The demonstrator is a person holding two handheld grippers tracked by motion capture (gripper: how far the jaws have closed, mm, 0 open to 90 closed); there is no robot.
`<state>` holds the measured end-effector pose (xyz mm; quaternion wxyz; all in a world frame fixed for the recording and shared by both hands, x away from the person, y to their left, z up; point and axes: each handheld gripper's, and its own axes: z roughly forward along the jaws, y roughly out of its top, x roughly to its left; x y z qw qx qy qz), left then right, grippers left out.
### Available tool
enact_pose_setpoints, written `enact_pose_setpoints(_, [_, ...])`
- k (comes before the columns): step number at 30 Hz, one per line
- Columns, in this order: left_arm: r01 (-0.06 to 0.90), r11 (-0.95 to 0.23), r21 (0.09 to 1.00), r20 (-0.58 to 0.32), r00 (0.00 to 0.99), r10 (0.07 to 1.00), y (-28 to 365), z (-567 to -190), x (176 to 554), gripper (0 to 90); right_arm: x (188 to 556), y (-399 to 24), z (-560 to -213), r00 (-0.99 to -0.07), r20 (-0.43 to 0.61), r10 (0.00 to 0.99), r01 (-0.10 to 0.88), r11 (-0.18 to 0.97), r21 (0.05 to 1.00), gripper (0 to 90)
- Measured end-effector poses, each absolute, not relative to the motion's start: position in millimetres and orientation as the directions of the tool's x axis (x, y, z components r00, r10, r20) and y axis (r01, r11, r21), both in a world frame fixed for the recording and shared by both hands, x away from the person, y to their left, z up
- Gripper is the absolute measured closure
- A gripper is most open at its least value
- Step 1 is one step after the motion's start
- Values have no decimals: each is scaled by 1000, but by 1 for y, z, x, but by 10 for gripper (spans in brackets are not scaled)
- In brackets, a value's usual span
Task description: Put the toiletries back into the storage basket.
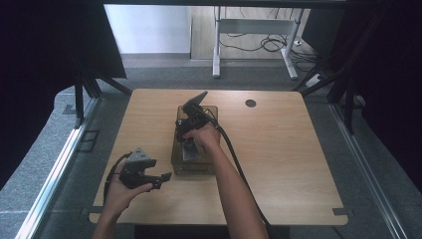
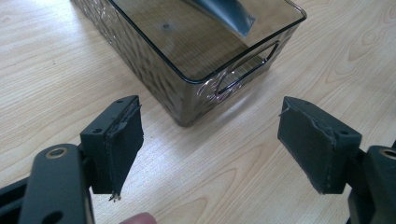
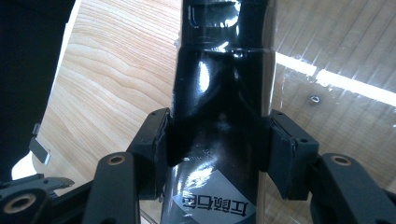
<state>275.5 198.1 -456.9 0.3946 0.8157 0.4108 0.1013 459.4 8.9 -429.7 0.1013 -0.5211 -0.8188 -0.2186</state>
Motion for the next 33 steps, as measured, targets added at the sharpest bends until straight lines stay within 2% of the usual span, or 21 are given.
enact_pose_setpoints(8, [593, -351, 725, -161, 641, 750, 198, -458, 276, 225, 459, 8, -442, -353, 421, 836, 933, 277, 232, 452])
enact_pose_setpoints(14, [590, -353, 727, -161, 645, 747, 196, -458, 276, 225, 457, 12, -450, -329, 443, 834, 942, 255, 219, 451])
enact_pose_setpoints(23, [591, -359, 723, -159, 648, 745, 196, -459, 277, 225, 459, 3, -462, -216, 479, 851, 973, 143, 184, 451])
enact_pose_setpoints(33, [587, -358, 726, -160, 650, 743, 196, -458, 277, 225, 456, 4, -471, -186, 488, 853, 978, 116, 171, 449])
